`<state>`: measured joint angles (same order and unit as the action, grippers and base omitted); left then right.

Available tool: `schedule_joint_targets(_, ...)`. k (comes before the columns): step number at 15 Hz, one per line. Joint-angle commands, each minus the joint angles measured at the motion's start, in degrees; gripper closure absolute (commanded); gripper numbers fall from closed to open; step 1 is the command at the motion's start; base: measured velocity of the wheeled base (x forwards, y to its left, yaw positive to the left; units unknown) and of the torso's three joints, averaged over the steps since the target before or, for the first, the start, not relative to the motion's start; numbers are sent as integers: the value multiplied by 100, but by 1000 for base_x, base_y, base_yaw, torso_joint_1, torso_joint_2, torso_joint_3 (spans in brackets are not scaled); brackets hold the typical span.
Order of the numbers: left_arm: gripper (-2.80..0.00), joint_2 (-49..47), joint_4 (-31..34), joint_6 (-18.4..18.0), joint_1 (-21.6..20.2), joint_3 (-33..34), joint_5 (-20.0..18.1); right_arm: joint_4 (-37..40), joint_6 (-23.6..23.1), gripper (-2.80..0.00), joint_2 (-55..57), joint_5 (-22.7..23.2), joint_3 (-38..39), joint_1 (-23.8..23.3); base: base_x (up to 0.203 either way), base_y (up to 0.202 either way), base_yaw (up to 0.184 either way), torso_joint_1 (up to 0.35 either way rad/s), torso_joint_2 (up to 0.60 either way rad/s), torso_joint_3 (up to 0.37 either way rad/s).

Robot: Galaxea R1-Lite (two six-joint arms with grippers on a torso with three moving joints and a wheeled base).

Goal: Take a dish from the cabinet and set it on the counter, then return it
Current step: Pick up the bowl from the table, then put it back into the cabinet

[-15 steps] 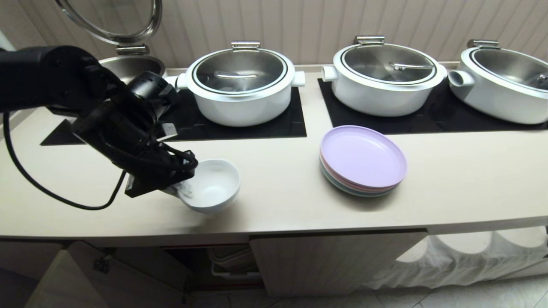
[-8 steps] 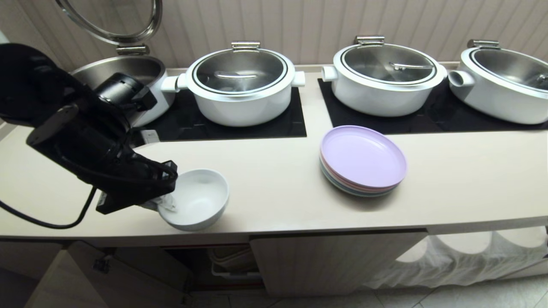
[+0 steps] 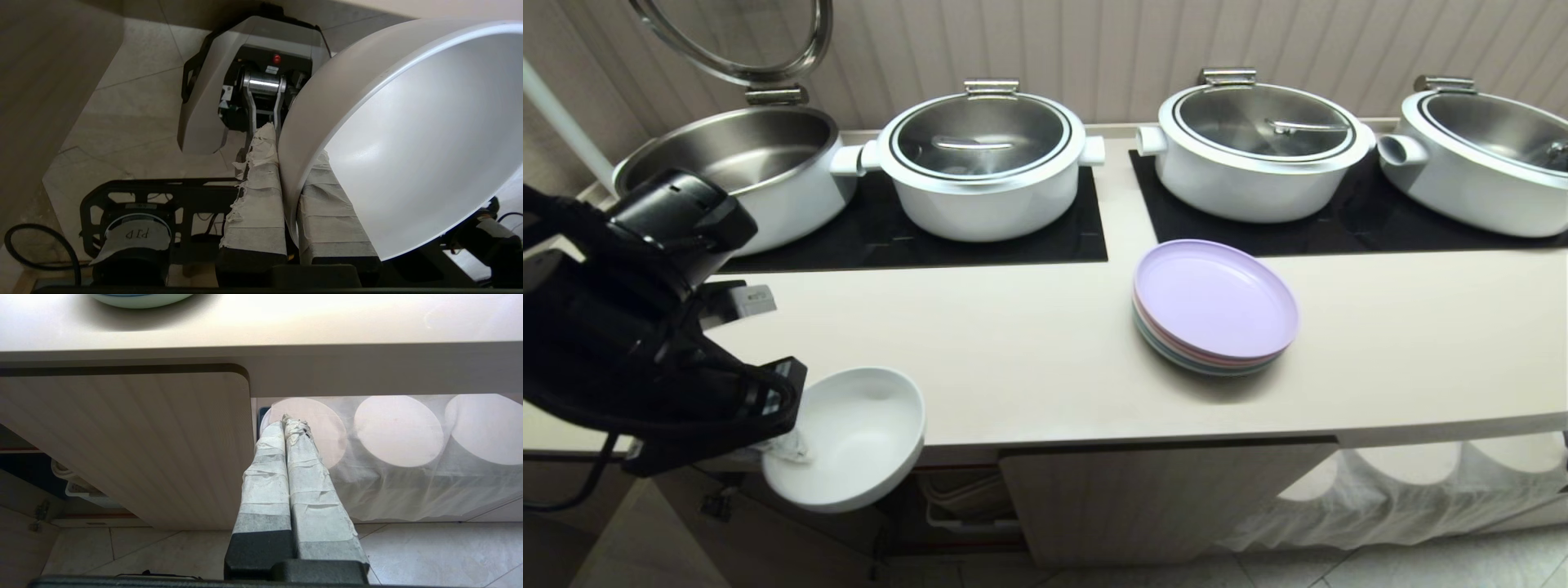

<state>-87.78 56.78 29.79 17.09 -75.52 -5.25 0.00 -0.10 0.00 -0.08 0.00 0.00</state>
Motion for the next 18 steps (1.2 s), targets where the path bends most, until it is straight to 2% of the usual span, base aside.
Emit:
schedule_joint_targets(1,0,348,26,10,5,327,7,0,1,0,0,0,0,6,0,0,0,0,0,0)
schedule_joint_targets(6,0,1024,-35,13,5,1042,-15,0,1,0,0,0,0,0,0,0,0,0,0,0)
schedule_joint_targets(10,0,1647,-203,-3,23,1904,-9,0,1,0,0,0,0,0,0,0,0,0,0,0)
schedule_joint_targets(13,0,2132,-278,4,172,2425,6,0,1,0,0,0,0,0,0,0,0,0,0,0)
schedule_joint_targets(15,0,2361,-282,25,312,2645,7,0,1,0,0,0,0,1,0,0,0,0,0,0)
schedule_joint_targets(18,0,2564,-249,35,312,2768,15,0,1,0,0,0,0,0,0,0,0,0,0,0)
